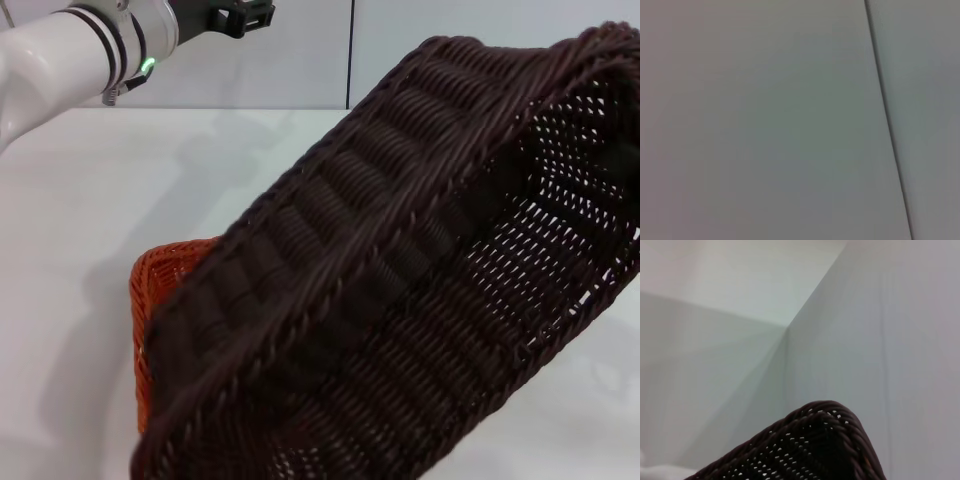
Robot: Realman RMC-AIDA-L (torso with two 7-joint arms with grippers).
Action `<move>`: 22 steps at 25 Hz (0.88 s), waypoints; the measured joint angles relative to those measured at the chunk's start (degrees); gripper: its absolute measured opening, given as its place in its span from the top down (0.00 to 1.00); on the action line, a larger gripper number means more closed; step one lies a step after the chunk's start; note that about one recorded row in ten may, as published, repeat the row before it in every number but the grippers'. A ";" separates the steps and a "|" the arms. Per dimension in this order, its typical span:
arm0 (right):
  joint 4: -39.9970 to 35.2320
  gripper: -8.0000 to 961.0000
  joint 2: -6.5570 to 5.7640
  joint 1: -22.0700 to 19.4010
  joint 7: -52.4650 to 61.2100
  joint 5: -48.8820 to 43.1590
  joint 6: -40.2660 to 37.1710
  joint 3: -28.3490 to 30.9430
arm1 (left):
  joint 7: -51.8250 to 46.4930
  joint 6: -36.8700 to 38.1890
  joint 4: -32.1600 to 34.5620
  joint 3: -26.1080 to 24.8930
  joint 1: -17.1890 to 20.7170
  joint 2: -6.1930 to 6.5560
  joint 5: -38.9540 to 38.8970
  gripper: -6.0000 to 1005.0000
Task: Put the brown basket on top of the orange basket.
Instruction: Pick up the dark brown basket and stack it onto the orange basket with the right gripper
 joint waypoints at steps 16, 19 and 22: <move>15.56 0.82 3.26 -4.82 -13.46 1.98 0.40 1.76 | 3.79 0.62 -0.64 0.11 -0.80 0.00 0.19 0.16; 17.84 0.82 3.49 -5.79 -14.84 1.91 0.89 1.51 | 4.52 0.61 -0.74 0.12 -0.81 0.00 0.21 0.16; 18.61 0.82 3.59 -6.35 -15.11 1.83 1.57 1.29 | 4.64 0.61 -0.83 0.14 -0.83 0.00 0.22 0.16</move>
